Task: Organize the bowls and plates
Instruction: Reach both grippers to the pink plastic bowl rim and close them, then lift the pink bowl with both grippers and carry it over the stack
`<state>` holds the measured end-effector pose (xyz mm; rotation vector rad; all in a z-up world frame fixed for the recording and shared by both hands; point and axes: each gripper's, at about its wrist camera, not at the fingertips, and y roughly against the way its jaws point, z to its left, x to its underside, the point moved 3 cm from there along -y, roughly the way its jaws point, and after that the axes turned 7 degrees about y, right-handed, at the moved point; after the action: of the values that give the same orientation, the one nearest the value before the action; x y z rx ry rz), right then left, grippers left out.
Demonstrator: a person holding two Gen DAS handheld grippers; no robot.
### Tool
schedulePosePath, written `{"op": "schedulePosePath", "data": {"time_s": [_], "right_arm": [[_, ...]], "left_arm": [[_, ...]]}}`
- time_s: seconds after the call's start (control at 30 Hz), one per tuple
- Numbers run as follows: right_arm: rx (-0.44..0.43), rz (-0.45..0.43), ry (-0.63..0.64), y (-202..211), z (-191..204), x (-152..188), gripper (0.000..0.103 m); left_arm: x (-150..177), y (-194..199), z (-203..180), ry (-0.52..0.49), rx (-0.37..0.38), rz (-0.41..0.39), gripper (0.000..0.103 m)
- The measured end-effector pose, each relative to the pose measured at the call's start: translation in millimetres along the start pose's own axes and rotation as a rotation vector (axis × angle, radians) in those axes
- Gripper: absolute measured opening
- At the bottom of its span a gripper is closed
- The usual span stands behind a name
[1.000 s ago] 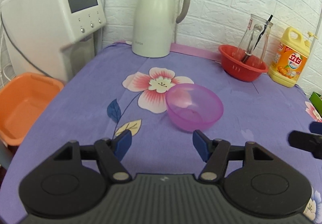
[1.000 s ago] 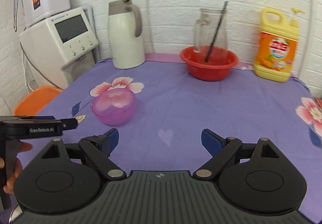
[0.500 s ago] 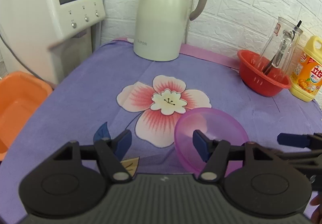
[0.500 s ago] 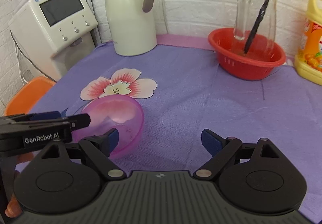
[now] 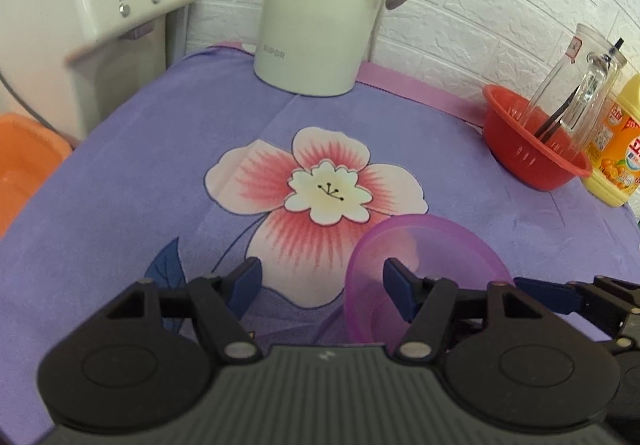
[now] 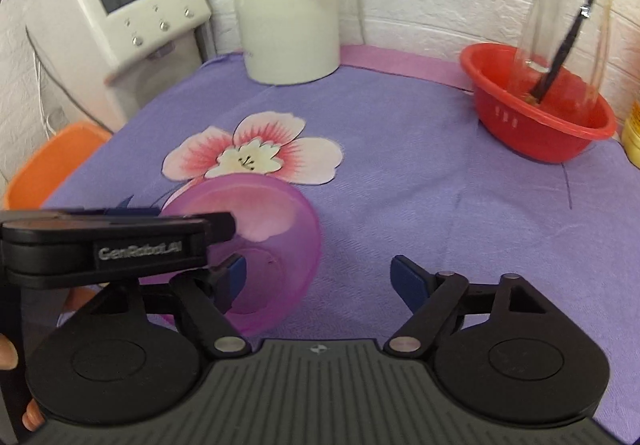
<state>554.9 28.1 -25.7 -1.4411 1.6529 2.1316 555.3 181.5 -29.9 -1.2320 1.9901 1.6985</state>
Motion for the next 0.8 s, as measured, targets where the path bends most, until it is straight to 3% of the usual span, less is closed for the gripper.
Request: {"op": "schedulePosePath", "data": {"time_s": [0.07,0.13,0.23,0.53,0.8], "right_arm": [[-0.007,0.003,0.016,-6,6,1,0.092],[-0.016,-0.002,0.031,-7,12,-1,0.072],[-0.037,0.004,0.044,-5,21,0,0.071],[-0.025,0.005,0.042,31,33,15,0.072],[0.02,-0.031,0.027,109,35,49,0.073]], "left_arm": [[1,0,-1,-0.024,-0.004,-0.006,0.058],[5,2,-3,-0.061,-0.007,-0.018,0.043],[8,5,-3,-0.046,0.059,0.012,0.011],[28,47,-12,-0.038,0.104,0.022,0.012],[61,120,-42,-0.07,0.156,-0.001,0.011]]}}
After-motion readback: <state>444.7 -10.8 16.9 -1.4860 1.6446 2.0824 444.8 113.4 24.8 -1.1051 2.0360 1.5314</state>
